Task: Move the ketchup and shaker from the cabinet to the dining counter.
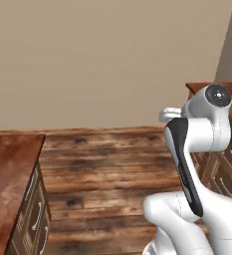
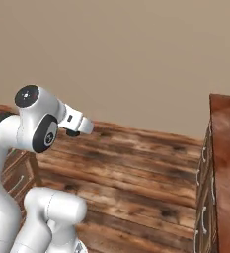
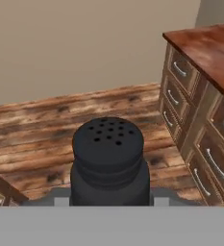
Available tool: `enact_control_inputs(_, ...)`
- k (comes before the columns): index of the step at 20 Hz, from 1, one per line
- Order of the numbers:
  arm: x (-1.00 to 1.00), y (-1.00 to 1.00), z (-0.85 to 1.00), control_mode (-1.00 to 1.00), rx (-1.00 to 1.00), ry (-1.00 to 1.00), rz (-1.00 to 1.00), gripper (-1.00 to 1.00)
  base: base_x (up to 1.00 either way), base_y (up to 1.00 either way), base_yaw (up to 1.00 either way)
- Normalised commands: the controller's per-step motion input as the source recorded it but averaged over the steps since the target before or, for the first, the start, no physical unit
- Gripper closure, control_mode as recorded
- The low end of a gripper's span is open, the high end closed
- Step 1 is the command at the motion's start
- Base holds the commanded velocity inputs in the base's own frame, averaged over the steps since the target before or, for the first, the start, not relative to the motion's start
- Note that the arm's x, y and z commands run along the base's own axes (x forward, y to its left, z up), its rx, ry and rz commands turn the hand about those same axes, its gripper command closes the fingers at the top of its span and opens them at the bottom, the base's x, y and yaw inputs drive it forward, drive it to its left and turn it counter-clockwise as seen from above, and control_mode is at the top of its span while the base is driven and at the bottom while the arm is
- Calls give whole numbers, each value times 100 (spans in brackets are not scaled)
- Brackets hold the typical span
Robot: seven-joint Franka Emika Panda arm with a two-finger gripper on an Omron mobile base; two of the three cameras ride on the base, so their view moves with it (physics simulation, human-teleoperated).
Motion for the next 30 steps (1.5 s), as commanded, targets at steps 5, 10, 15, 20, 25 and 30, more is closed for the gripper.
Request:
enact_control_inputs(5, 0, 0, 0, 100, 0, 0, 0, 100, -3, 0, 100)
enact_control_inputs(10, 0, 0, 0, 100, 0, 0, 0, 100, -1, 0, 100)
enact_control_inputs(15, 0, 0, 0, 100, 0, 0, 0, 100, 19, -4, 81)
enact_control_inputs(20, 0, 0, 0, 100, 0, 0, 0, 100, 45, -31, 33)
enact_control_inputs(25, 0, 0, 0, 100, 0, 0, 0, 100, 51, -45, 14)
enact_control_inputs(30, 0, 0, 0, 100, 0, 0, 0, 100, 43, -56, 5)
